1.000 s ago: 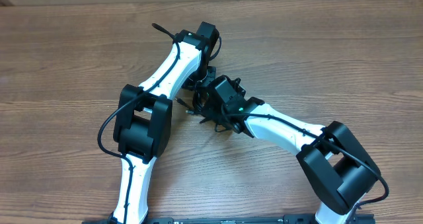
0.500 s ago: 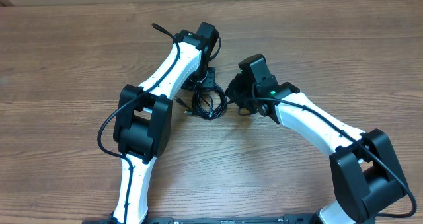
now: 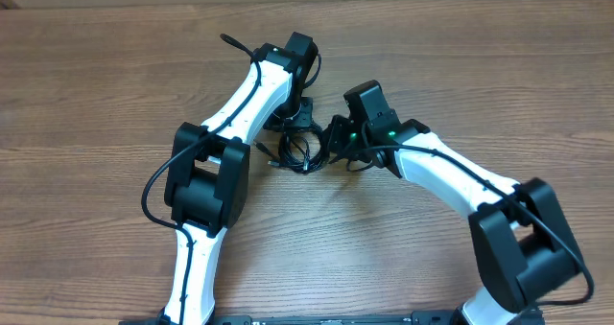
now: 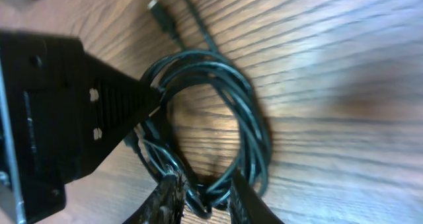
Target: Untangle cables
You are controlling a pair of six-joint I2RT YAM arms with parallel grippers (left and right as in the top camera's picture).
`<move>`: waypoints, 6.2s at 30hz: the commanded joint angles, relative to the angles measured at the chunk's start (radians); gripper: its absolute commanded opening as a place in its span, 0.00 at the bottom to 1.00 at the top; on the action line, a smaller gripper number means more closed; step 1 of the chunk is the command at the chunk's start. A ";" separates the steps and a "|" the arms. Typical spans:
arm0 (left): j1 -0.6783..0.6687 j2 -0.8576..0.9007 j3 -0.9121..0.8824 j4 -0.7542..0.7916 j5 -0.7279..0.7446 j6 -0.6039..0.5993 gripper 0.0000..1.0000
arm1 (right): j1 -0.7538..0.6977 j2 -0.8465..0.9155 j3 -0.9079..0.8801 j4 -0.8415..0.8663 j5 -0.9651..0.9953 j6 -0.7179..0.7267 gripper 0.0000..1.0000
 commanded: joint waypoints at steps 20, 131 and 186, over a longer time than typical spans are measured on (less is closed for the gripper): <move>-0.001 -0.007 0.007 -0.010 -0.002 0.028 0.05 | 0.045 0.115 -0.001 0.086 -0.042 -0.123 0.22; 0.032 -0.007 0.007 0.002 0.277 0.216 0.05 | 0.077 -0.091 -0.127 0.020 -0.065 -0.088 0.34; 0.143 0.000 0.007 -0.103 0.473 0.424 0.15 | 0.092 -0.007 -0.145 0.135 0.132 0.177 0.04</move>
